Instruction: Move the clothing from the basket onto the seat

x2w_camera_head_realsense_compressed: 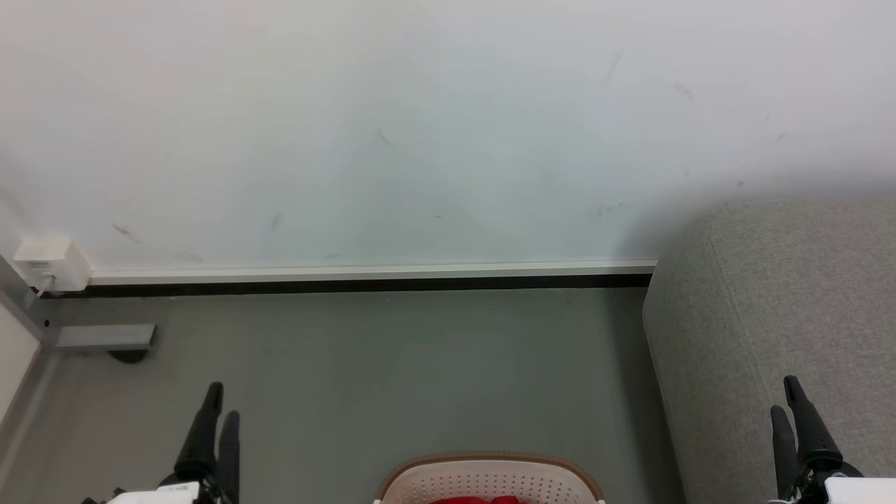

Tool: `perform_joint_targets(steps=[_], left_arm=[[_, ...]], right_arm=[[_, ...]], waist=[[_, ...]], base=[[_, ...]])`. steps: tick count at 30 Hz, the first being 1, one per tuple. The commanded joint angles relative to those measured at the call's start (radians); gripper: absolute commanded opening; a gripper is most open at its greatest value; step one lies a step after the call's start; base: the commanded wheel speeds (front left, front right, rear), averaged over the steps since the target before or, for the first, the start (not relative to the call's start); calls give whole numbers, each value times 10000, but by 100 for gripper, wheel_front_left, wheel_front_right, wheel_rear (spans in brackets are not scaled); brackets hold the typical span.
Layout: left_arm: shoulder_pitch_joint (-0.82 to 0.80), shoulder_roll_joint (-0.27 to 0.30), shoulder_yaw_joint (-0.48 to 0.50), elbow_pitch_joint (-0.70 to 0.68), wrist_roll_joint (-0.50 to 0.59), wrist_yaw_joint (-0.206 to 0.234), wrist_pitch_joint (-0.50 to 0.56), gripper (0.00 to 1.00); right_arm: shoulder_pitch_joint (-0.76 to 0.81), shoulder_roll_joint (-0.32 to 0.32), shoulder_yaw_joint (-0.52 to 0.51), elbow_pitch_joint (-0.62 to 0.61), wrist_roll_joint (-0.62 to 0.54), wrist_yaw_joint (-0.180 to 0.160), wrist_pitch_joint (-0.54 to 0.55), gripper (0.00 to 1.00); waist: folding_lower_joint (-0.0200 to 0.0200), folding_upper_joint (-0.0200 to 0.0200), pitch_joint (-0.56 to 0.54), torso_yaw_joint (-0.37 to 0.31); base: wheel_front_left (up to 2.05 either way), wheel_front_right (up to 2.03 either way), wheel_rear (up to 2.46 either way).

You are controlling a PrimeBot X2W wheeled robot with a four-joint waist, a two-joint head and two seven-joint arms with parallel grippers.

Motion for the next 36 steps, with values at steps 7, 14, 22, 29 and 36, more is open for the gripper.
perform_joint_targets(steps=[7, 14, 22, 29, 36], left_arm=[[-165, 52, 34, -529, 154, -10, -391, 100], [-101, 62, -19, -753, 1165, -10, -697, 100], [-71, 73, -81, -903, 3082, -10, -1012, 100], [5, 83, -79, -1139, 4994, 15, -1271, 100], [83, 91, -289, -1288, 6793, 329, -1505, 100]], right_arm=[[-320, -109, 269, -503, -129, -1, -389, 100], [-428, -273, 765, -583, -1113, -2, -750, 100], [-552, -367, 1177, -653, -2488, -3, -1073, 100], [-636, -463, 1552, -707, -3851, -4, -1333, 100], [-643, -544, 1732, -774, -5483, -5, -1566, 100]], waist=[[0, 0, -5, 5], [0, 0, -15, 4], [0, 0, -11, 2], [0, 0, -25, 6], [0, 0, -52, 13]], base=[[0, 0, 0], [0, 0, 0], [0, 0, 0], [0, 0, 0], [0, 0, 0]])
